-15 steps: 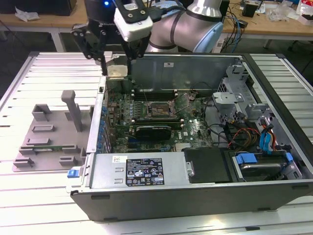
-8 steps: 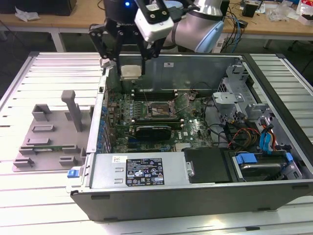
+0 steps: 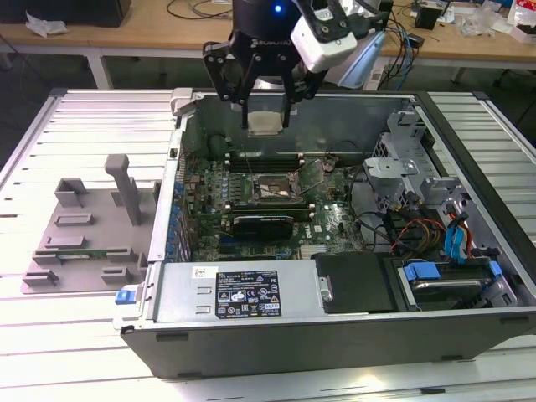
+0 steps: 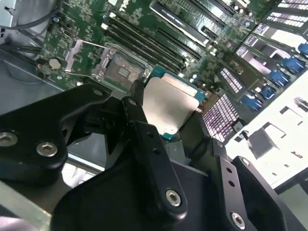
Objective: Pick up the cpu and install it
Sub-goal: 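Pick up the cpu and move it towards the insertion slot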
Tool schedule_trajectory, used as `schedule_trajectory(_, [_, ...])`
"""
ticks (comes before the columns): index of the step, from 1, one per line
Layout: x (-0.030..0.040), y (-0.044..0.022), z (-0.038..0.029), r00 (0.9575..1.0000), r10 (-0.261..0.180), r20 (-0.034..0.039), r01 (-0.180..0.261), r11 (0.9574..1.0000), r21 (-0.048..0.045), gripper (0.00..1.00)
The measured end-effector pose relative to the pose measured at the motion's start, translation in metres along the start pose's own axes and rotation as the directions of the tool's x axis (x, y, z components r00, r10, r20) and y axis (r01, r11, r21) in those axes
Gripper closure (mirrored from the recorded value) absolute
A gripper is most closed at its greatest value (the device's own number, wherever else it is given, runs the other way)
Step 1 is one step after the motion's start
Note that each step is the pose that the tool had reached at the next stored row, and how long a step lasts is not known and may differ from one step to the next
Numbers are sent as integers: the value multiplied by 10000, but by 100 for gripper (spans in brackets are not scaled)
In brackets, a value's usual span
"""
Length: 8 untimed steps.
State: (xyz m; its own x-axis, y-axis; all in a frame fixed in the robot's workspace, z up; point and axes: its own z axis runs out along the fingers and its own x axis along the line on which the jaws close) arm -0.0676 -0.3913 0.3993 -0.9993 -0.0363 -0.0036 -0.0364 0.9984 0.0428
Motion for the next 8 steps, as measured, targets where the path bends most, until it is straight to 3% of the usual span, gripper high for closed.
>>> schedule_trajectory(2, [-7,1,7,10000,0,-1,0,10000,-4,45])
schedule_trajectory(5, [-73,-6,95,10000,14,-42,-14,10000,-3,45])
schedule_trajectory(8, [-91,-4,148,10000,18,-44,-18,10000,-2,45])
